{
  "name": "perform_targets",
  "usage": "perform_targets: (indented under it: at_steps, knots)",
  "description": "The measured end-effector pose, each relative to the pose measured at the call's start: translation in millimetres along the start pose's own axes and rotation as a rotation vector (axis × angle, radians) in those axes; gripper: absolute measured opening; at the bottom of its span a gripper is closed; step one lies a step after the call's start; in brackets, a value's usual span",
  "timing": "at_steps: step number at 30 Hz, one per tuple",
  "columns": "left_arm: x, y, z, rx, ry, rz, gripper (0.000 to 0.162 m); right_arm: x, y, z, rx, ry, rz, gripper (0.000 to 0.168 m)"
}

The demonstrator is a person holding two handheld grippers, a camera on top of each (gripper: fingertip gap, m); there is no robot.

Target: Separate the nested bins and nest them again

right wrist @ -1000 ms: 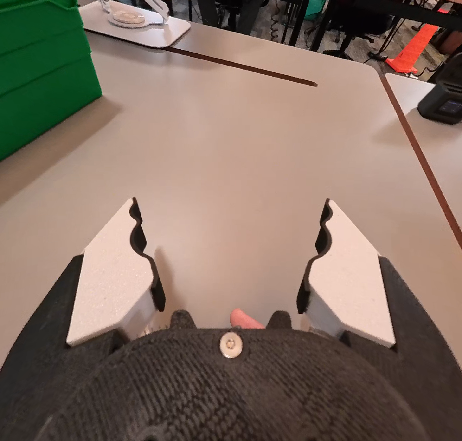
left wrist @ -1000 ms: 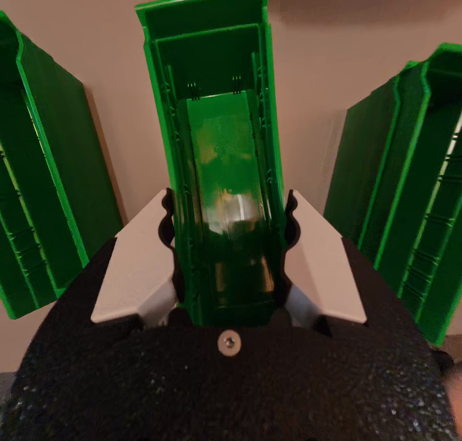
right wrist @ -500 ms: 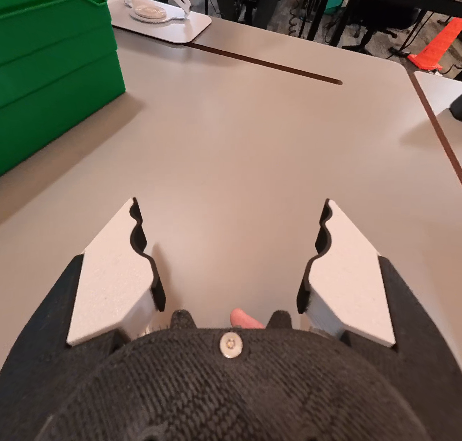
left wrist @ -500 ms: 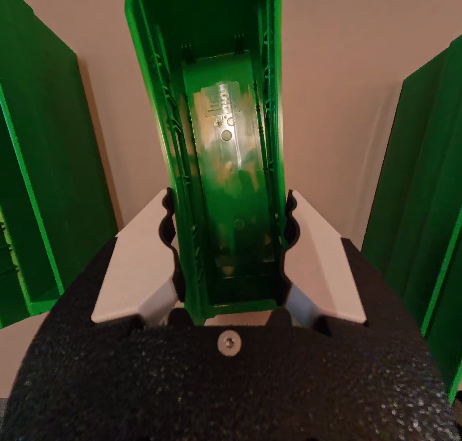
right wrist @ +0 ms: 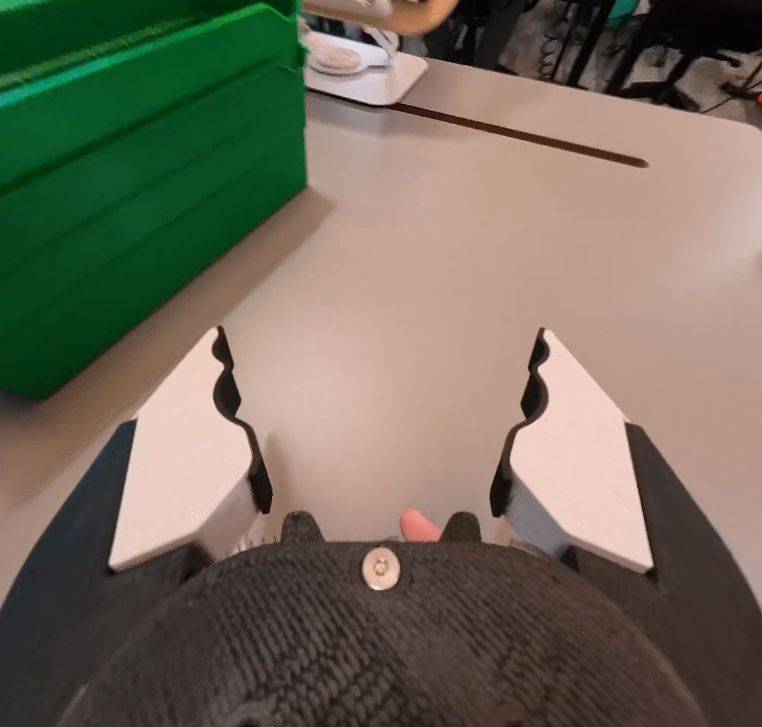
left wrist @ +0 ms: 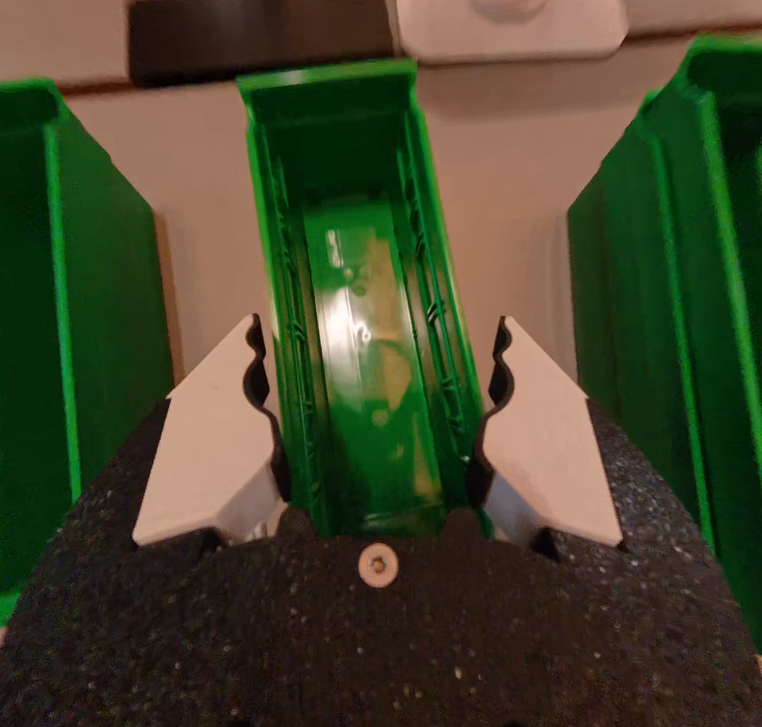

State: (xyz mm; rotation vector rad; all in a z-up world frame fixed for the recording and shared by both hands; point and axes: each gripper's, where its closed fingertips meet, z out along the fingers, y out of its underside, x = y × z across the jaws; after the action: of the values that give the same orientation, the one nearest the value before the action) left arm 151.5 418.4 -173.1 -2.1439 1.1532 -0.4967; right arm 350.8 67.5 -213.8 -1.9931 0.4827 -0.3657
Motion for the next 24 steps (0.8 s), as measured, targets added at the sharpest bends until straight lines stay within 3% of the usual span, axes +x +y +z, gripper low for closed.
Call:
perform_targets:
  at_steps: [4, 7, 13, 16, 18, 20, 24]
  knots:
    - [12.7, -25.5, -46.3, 0.377, 0.052, 0.051, 0.107, -51.2, -29.1, -15.0, 0.06, -0.141, 0.083, 0.135]
    - [11.3, -17.9, -67.4, 0.505, 0.014, 0.088, 0.104, -101.7, -52.9, -30.0, 0.119, -0.269, 0.164, 0.127]
    - [25.2, 12.4, -75.0, 0.538, 0.141, 0.026, 0.1, -161.7, -59.2, -18.9, 0.147, -0.194, 0.1, 0.125]
    - [32.3, 20.6, -75.1, 0.531, 0.202, 0.003, 0.097, -168.7, -53.6, -9.7, 0.154, -0.122, 0.023, 0.111]
    - [38.1, 25.4, -76.1, 0.482, 0.254, 0.014, 0.097, -166.3, -56.7, -6.2, 0.187, -0.088, 0.005, 0.082]
    - [39.2, 27.0, -77.8, 0.488, 0.276, -0.002, 0.093, -165.6, -60.4, -3.2, 0.214, -0.089, 0.025, 0.079]
    - [51.9, 31.7, -79.0, 0.463, 0.375, -0.035, 0.088, -161.3, -64.0, 1.8, 0.235, -0.079, 0.049, 0.05]
